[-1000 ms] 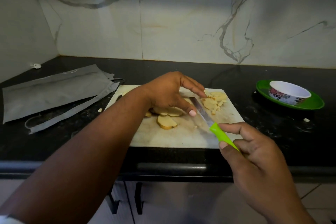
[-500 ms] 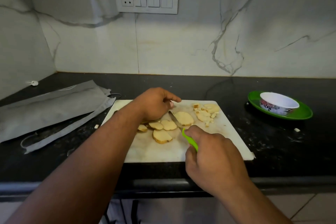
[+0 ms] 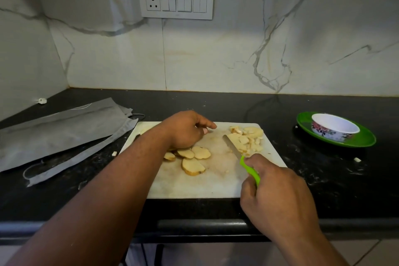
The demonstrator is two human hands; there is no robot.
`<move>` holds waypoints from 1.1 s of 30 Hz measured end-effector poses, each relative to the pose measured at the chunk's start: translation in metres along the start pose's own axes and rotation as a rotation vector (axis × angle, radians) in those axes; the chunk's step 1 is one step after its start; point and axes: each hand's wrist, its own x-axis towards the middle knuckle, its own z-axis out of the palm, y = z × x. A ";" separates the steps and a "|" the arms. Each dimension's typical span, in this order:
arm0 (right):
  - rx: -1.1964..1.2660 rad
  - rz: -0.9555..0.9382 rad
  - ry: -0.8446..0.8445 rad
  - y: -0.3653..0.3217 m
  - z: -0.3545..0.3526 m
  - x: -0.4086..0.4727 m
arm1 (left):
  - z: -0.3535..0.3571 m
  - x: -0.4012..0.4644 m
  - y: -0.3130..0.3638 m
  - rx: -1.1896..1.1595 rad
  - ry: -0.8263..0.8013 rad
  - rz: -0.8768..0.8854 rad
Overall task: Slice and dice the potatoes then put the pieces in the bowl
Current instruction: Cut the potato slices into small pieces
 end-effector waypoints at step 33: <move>0.073 -0.035 -0.111 0.061 -0.038 -0.004 | -0.031 -0.010 -0.011 0.101 -0.199 -0.026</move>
